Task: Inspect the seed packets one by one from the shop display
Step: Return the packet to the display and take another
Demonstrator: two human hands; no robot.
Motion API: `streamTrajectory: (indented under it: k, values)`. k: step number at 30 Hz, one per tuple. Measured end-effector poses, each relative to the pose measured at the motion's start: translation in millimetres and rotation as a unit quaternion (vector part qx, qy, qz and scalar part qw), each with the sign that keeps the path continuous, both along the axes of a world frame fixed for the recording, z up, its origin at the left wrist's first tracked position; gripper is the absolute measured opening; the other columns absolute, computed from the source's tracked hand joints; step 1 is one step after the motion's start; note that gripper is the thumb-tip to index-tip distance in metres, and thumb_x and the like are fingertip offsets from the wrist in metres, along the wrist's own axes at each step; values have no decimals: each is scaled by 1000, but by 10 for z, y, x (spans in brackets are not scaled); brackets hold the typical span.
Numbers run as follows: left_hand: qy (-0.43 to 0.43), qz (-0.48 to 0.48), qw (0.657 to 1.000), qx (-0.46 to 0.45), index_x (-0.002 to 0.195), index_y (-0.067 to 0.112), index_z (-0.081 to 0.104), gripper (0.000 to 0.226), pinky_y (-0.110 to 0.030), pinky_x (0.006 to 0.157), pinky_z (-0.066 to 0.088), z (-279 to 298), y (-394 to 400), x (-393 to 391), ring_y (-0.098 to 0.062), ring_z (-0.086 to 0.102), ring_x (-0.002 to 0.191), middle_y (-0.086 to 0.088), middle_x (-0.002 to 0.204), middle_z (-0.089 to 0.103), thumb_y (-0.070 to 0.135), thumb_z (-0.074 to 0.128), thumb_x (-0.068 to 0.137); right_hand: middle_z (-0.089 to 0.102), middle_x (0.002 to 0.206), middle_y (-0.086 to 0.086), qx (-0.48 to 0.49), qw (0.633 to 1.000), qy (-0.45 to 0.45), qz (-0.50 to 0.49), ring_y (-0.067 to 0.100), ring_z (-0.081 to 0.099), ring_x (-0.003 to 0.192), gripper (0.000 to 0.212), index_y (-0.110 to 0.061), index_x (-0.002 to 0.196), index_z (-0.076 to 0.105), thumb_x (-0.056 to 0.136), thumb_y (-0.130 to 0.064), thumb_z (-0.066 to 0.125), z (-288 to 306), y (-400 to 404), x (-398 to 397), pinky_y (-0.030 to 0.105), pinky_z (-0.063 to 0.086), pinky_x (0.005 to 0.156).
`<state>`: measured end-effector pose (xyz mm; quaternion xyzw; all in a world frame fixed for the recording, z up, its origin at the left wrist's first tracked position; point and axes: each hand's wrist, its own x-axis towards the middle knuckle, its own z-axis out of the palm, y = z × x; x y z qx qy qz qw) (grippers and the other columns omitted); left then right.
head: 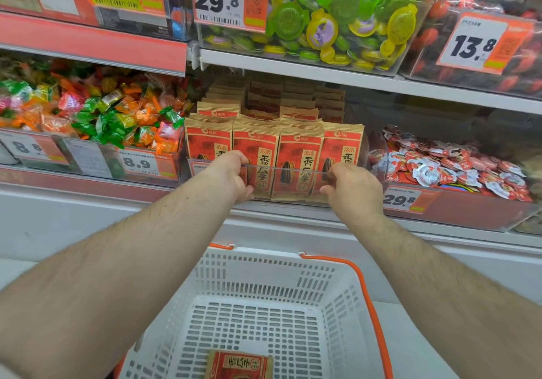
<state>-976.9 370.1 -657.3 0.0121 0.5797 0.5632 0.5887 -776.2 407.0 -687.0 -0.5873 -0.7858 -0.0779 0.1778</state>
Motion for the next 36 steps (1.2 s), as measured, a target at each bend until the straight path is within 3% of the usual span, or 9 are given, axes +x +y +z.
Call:
streamTrajectory:
  k: [3,6,9,20,24,28,31,34,36]
  values:
    - [2,-1,1000,1,95,7,50,3,-45,115,38,-46,11,-9,-46,37,137,-20,113,51,9,51,94,67,106,1,2,1000,1,3,23,61,100,30,-18,110,63,88,-38,70,-9,10,10,37,50,83]
    - [12,-1,1000,7,101,6,50,7,-45,116,36,-56,8,2,-45,37,137,-19,101,53,9,50,95,67,107,1,1,1000,-2,9,23,61,100,30,-17,111,63,89,-38,69,-9,9,28,37,50,83]
    - [24,-4,1000,14,112,7,49,18,-46,117,34,-44,10,18,-46,35,139,-21,125,52,7,47,94,67,107,1,10,1000,6,13,22,61,100,29,-18,110,63,89,-37,68,-30,5,38,36,50,83]
    - [38,8,999,20,114,7,49,23,-49,119,30,-53,51,22,-44,42,134,-21,121,55,4,44,92,68,101,0,53,997,35,37,22,60,96,24,-16,104,66,89,-34,69,-167,80,95,34,48,80]
    - [43,3,999,23,124,5,51,34,-49,118,31,-66,70,26,-45,41,134,-21,128,55,3,44,91,68,87,3,103,992,57,47,26,62,83,23,-11,92,68,78,-25,81,-253,95,96,34,49,70]
    - [40,24,998,36,127,5,53,40,-51,115,35,-130,65,28,-42,49,123,-14,120,56,3,46,88,67,80,4,153,984,68,64,26,62,74,27,-11,87,67,70,-19,86,-377,94,131,34,50,64]
    - [28,37,998,52,105,7,53,19,-47,106,42,-149,35,36,-33,55,99,-12,98,55,3,46,88,66,80,5,182,977,78,78,28,61,73,30,-9,89,67,68,-15,87,-447,73,152,35,50,65]
    - [30,40,997,62,117,8,53,31,-41,90,44,-174,39,22,-35,51,95,-16,115,57,4,45,88,67,81,7,187,975,85,82,31,62,74,32,-7,89,67,66,-13,88,-466,83,145,37,51,66]
    - [35,34,997,63,124,7,52,38,-42,94,45,-150,56,24,-37,51,97,-17,121,57,4,46,87,67,81,7,185,976,88,80,30,62,74,32,-7,90,68,65,-13,88,-442,114,131,37,52,66]
